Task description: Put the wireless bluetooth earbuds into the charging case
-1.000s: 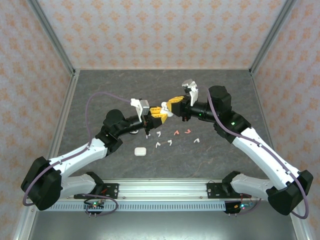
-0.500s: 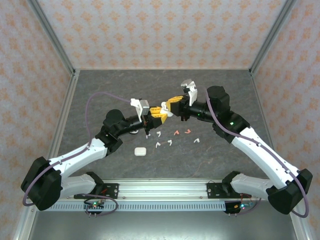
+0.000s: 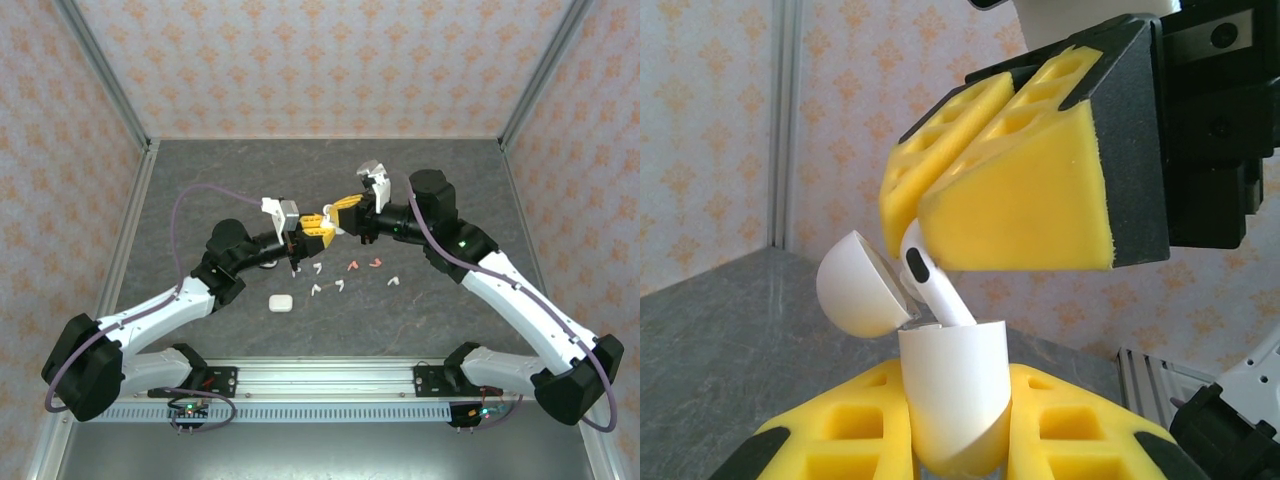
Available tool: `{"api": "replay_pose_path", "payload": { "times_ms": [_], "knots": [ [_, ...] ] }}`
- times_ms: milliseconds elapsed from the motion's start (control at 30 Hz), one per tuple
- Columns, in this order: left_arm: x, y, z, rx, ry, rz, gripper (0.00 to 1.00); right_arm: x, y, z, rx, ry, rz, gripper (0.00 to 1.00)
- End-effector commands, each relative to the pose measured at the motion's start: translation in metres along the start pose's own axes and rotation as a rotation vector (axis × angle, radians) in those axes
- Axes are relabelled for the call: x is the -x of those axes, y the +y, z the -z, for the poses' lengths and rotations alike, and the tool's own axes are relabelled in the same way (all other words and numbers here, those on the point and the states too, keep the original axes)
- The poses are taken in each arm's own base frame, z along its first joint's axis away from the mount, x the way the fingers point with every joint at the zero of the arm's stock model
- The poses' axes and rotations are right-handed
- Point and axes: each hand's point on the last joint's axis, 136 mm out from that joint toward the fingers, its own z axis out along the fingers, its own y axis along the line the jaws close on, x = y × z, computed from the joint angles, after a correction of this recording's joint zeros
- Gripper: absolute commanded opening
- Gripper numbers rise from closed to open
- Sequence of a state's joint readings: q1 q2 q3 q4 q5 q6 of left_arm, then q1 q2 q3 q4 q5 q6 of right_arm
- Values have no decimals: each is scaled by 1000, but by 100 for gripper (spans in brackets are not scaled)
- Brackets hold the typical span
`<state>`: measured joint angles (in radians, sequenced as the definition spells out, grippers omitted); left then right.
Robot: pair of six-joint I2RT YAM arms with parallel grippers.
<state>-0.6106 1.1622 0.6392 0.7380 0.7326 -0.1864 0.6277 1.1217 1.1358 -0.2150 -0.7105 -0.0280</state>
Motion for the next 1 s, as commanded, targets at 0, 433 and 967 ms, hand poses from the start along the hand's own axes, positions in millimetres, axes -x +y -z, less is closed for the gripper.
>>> {"api": "replay_pose_path", "payload": {
  "times_ms": [0,433,967],
  "knots": [
    [28,-12,2,-31,-76,-52,0,6,19,3,81,20,12,17],
    [28,-14,5,-33,-80,-61,0,30,26,11,63,19,0,39],
    [24,-17,13,-21,-62,-105,0,6,-77,87,-505,18,-356,50]
  ]
}}
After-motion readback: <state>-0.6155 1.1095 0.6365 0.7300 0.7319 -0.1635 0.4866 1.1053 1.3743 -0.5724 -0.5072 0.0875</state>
